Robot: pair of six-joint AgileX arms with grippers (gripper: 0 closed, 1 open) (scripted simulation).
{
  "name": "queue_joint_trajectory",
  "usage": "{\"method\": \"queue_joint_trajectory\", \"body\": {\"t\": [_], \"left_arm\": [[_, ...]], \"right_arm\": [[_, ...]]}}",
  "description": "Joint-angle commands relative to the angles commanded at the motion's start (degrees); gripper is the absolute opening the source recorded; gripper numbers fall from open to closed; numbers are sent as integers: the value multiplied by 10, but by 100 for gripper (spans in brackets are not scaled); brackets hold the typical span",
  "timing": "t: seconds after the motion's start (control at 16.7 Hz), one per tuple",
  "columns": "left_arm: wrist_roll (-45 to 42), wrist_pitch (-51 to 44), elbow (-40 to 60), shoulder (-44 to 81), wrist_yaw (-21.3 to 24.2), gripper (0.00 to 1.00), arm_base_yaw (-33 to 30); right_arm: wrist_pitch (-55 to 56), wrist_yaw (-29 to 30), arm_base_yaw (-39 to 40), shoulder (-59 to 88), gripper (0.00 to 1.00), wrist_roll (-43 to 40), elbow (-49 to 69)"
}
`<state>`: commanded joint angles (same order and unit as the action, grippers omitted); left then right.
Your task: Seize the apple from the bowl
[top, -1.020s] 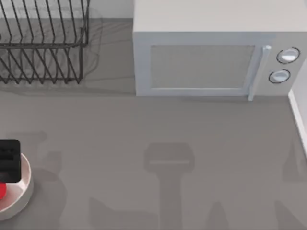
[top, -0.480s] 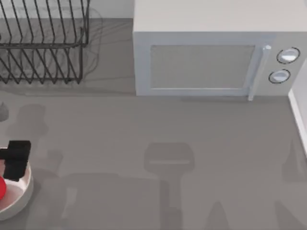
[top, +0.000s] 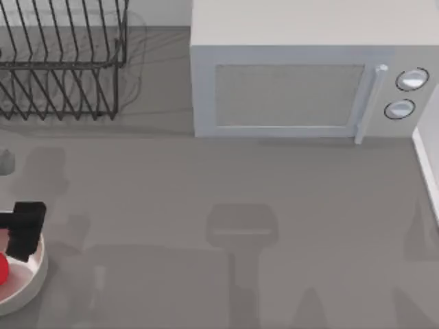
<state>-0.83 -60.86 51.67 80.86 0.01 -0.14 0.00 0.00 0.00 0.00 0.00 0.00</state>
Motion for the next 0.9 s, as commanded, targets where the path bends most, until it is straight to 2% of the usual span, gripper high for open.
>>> {"method": "queue_joint_trajectory", "body": {"t": [0.48, 0.78, 0.9], "left_arm": [[-3, 189, -107, 75, 0, 100, 1], [-3, 204, -118, 86, 0, 100, 2], [-3, 204, -118, 86, 0, 85, 2]], "right_arm": [[0, 0, 0, 0, 100, 0, 0], [0, 0, 0, 0, 100, 0, 0], [0, 0, 0, 0, 100, 0, 0]]}}
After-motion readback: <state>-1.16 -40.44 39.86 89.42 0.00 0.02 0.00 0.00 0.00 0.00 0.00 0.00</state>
